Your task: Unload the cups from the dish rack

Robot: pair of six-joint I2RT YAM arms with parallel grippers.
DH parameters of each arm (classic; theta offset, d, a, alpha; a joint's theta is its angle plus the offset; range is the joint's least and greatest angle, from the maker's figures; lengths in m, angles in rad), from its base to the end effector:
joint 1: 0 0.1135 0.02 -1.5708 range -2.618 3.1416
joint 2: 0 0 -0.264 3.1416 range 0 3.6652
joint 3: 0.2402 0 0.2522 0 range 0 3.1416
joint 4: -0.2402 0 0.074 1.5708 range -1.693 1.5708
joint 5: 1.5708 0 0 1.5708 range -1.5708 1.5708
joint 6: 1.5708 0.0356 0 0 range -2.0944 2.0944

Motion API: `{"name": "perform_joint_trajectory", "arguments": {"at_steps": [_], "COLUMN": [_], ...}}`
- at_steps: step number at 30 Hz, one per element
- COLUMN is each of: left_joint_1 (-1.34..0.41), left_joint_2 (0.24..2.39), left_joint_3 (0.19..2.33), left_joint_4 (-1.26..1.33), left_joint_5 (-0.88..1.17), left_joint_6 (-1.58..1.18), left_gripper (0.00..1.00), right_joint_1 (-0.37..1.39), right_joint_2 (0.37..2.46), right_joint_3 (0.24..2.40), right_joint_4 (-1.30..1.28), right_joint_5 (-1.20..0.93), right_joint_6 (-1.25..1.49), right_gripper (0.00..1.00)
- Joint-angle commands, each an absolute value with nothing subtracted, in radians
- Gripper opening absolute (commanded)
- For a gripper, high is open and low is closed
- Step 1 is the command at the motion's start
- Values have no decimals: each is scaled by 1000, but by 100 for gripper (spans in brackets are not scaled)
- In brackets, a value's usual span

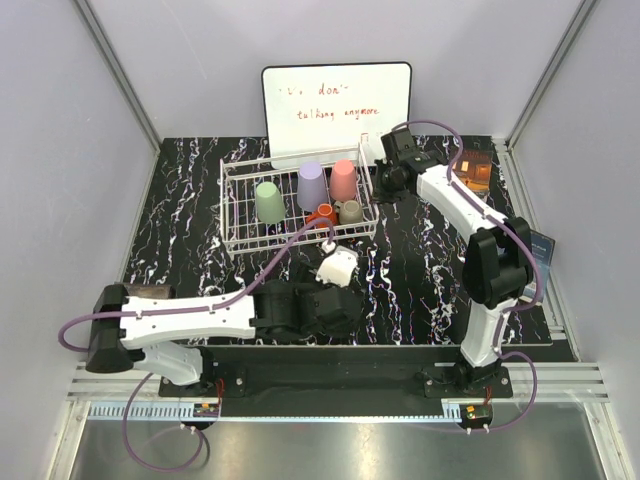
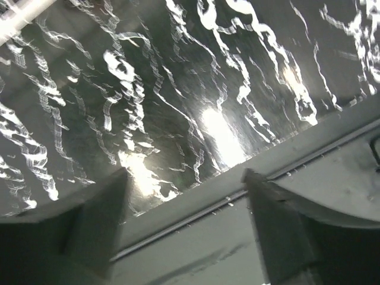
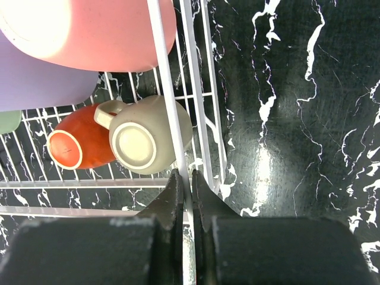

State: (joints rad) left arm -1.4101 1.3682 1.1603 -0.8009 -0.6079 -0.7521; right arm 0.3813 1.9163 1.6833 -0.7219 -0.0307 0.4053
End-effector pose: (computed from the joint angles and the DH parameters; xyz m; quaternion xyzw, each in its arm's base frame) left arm 0.0639 -0.2672 0.2929 0.2177 0.8944 -0.0983 0.3782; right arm 0.3940 0.1591 0.2743 0.0068 0.9528 0.1297 0.2743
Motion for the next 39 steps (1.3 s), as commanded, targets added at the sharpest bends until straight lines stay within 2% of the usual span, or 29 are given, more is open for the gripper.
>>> {"name": "perform_joint_trajectory", "arguments": {"at_steps": [1, 5, 7, 11, 13, 14, 15, 16, 27, 32, 39], "left_joint_1": [-1399, -1338, -1249, -1028, -893, -824, -798, -772, -562, -460, -431], "left_joint_2": [1313, 1301, 1292, 1255, 1243, 1241, 1244, 1249, 1287, 1342, 1453], "left_joint_3": [1259, 1308, 1324, 1344, 1356, 1365, 1385, 1394, 1356, 1319, 1339], "left_joint_4": [-865, -945, -995, -1046, -1046, -1046, -1043, -1045, -1034, -957, -806], "left_joint_5": [-782, -841, -844, -799, -795, -804, -808, -813, -816, -729, -617], "left_joint_6": [-798, -819, -854, -897, -881, -871, -850, -841, -822, -782, -638], "left_gripper": [98, 99, 99, 99, 99, 99, 99, 99, 99, 99, 99], "right_joint_1": [367, 365, 364, 365, 365, 365, 365, 364, 367, 367, 367], "right_joint_2": [1829, 1799, 1795, 1784, 1782, 1779, 1778, 1778, 1675, 1599, 1543], "right_joint_3": [1603, 1572, 1563, 1555, 1546, 1542, 1537, 1526, 1339, 1267, 1227], "right_joint_4": [-732, -729, -730, -732, -732, -732, -732, -732, -729, -727, -750], "right_joint_5": [35, 32, 34, 29, 29, 26, 25, 25, -15, -23, -35], "right_joint_6": [450, 437, 428, 417, 414, 414, 414, 416, 423, 422, 425], "right_gripper": [0, 0, 5, 22, 24, 22, 8, 0, 0, 0, 0]}}
